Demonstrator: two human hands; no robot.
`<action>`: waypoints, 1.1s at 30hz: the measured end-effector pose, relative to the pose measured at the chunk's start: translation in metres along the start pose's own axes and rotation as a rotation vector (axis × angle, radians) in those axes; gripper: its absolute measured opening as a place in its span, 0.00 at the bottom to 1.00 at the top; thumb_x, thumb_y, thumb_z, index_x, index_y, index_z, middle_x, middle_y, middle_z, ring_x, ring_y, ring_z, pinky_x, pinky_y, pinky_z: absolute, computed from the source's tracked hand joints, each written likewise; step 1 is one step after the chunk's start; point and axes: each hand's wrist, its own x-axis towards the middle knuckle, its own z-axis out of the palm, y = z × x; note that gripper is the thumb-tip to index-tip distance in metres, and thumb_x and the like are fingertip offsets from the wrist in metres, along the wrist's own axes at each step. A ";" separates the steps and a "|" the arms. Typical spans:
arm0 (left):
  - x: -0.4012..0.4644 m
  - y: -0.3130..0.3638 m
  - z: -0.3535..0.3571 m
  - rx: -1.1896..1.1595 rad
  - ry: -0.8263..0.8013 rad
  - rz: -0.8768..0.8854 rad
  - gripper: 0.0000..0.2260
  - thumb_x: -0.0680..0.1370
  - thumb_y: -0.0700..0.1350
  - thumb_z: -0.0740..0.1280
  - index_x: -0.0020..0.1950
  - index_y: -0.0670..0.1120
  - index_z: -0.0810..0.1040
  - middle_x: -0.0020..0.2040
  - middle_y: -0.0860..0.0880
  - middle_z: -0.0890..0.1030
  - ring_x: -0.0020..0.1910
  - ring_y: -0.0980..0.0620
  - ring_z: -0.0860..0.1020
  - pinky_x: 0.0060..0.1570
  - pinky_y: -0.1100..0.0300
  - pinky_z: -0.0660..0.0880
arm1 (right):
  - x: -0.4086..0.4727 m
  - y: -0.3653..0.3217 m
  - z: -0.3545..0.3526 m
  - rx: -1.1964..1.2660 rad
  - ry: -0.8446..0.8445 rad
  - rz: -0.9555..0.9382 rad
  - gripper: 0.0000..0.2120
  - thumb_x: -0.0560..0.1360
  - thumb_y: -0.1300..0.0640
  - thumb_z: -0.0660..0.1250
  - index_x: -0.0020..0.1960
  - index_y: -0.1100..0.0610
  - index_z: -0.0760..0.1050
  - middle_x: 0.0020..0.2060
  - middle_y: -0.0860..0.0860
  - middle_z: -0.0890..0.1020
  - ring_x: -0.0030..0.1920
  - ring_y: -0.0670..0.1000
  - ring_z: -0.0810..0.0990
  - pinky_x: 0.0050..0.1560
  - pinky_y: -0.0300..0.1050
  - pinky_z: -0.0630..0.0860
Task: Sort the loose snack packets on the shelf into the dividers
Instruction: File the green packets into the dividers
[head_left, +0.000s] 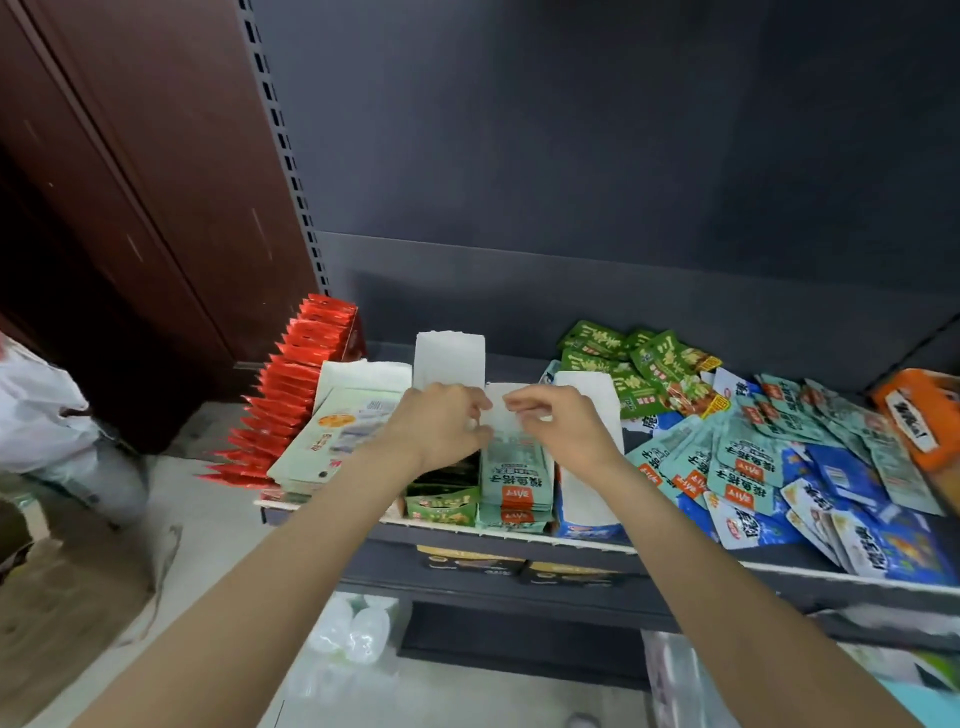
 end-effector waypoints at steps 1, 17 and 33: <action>0.007 0.011 0.003 -0.054 0.060 0.011 0.15 0.77 0.50 0.63 0.63 0.51 0.75 0.58 0.53 0.80 0.59 0.50 0.76 0.62 0.51 0.69 | 0.001 0.009 -0.011 0.011 0.057 0.008 0.14 0.74 0.70 0.63 0.55 0.59 0.80 0.50 0.53 0.83 0.49 0.46 0.79 0.52 0.29 0.71; 0.187 0.188 0.123 -0.825 0.018 -0.340 0.26 0.76 0.40 0.66 0.72 0.40 0.60 0.65 0.43 0.73 0.64 0.44 0.72 0.63 0.54 0.70 | 0.048 0.222 -0.163 -0.125 0.005 0.386 0.36 0.74 0.56 0.69 0.75 0.55 0.54 0.72 0.55 0.63 0.72 0.55 0.62 0.72 0.53 0.61; 0.173 0.200 0.103 -0.759 0.409 -0.176 0.07 0.77 0.48 0.68 0.49 0.45 0.80 0.36 0.52 0.78 0.30 0.57 0.71 0.29 0.68 0.65 | 0.053 0.229 -0.172 0.023 0.146 0.141 0.13 0.72 0.53 0.71 0.52 0.61 0.76 0.48 0.53 0.80 0.49 0.54 0.77 0.52 0.49 0.74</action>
